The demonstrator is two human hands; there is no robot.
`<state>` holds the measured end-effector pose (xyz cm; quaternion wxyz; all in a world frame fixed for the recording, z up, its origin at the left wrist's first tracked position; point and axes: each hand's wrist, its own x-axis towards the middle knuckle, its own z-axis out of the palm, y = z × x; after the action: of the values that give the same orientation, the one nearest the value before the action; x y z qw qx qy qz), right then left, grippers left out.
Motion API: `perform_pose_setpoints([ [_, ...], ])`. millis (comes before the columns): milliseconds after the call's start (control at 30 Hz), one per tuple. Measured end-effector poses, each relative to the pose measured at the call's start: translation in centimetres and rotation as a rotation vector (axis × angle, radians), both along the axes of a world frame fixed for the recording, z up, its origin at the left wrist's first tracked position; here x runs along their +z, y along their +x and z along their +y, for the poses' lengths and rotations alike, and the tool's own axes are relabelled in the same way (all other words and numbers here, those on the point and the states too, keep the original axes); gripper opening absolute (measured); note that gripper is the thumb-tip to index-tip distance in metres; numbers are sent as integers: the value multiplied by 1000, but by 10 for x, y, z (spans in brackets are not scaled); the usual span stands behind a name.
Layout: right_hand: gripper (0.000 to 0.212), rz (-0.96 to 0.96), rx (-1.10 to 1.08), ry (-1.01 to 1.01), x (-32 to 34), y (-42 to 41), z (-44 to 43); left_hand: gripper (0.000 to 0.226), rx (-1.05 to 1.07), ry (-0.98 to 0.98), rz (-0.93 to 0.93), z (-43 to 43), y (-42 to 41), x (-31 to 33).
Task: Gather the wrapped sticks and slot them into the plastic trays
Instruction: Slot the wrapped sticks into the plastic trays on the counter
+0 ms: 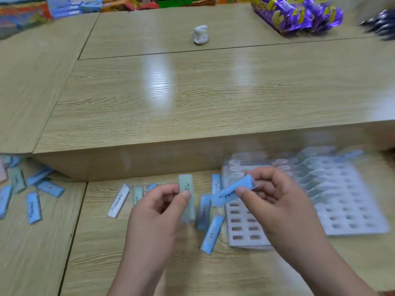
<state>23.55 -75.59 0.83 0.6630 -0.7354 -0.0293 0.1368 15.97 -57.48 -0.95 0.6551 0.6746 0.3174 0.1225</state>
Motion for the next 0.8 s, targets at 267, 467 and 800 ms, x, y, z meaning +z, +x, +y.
perform_pose_setpoints([
  [267,28,-177,-198,-23,20,13,-89,7,-187,9,-7,-57,29,14],
  [467,30,-266,-353,-115,21,41,-169,20,-364,61,-26,-113,60,23],
  [800,35,-345,-339,-273,-13,97,-230,16,-484,420,58,-187,106,18],
])
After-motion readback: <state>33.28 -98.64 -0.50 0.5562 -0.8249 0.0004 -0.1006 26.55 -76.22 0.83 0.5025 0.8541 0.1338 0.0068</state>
